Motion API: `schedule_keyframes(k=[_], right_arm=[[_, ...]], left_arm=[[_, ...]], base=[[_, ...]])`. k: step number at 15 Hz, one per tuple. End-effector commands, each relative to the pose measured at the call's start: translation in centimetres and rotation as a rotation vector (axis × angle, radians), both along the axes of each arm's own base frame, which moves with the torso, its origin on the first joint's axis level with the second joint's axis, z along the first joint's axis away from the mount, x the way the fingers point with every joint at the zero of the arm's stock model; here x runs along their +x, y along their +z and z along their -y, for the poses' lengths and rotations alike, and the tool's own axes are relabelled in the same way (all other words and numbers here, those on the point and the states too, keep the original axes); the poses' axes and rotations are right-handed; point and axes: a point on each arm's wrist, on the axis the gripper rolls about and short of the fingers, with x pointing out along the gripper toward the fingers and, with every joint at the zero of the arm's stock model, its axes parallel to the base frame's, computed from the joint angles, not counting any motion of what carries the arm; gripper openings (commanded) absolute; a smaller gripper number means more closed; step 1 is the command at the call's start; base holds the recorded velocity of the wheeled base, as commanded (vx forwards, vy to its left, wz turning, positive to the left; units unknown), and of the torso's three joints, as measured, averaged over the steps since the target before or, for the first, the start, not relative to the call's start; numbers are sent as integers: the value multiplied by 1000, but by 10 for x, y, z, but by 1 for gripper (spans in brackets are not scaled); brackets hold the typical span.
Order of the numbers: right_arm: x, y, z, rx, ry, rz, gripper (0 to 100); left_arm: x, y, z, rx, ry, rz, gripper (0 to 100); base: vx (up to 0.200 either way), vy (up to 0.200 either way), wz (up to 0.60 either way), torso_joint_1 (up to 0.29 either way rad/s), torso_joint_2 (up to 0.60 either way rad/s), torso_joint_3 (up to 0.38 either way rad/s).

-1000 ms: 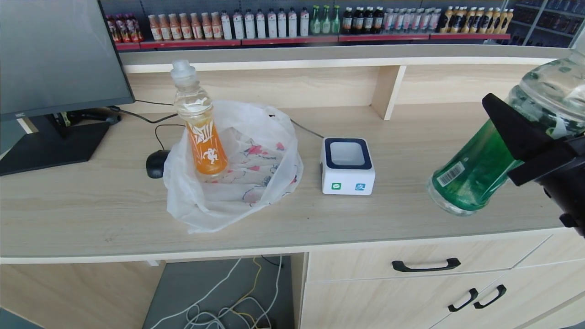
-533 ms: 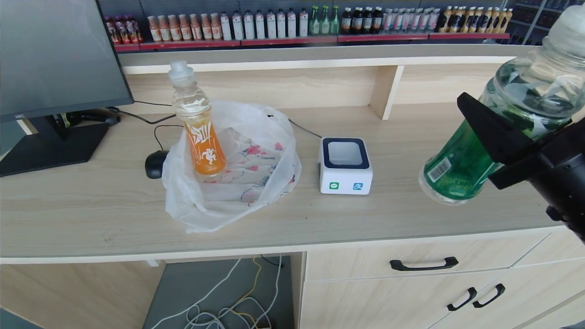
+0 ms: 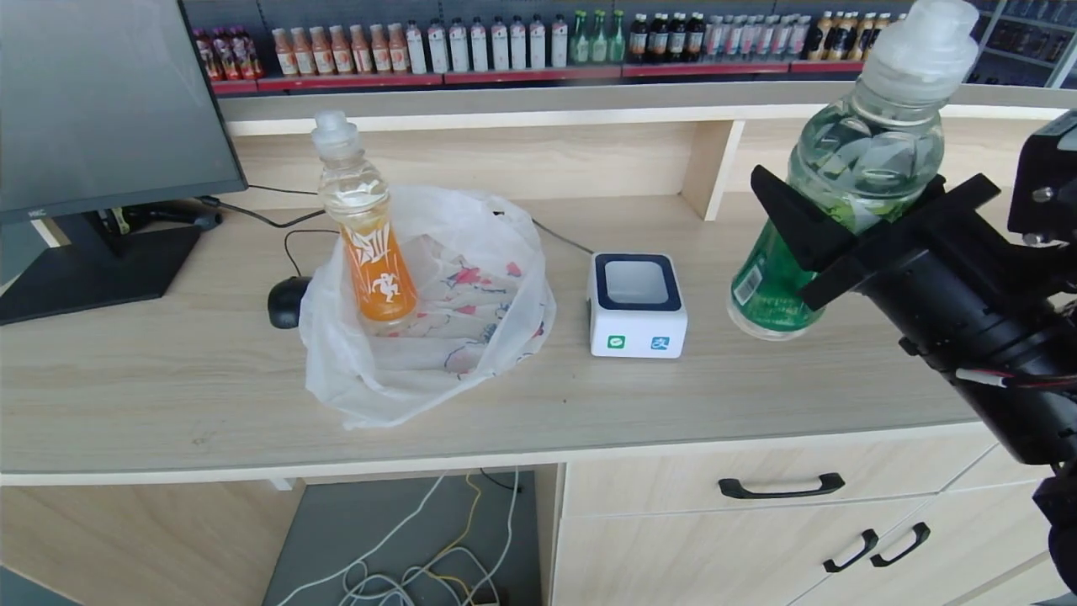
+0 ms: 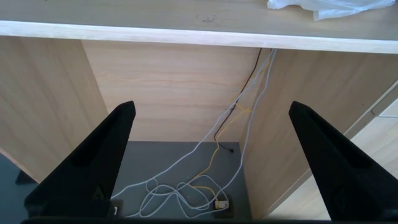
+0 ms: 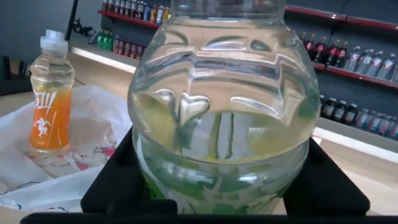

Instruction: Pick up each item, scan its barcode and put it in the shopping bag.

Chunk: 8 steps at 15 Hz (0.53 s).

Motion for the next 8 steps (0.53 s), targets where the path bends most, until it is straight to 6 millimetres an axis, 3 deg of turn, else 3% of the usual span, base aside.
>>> schedule_keyframes(k=[1,8], right_arm=[[24,2,-14,-73,-54,72,0],[43,11,-42,-325,-57,361,0]], left_arm=[[0,0,0,1,0,-1,100],[0,0,0,1,0,-1,100]], base=[[0,0,0,0,0,0],[0,0,0,0,0,0]])
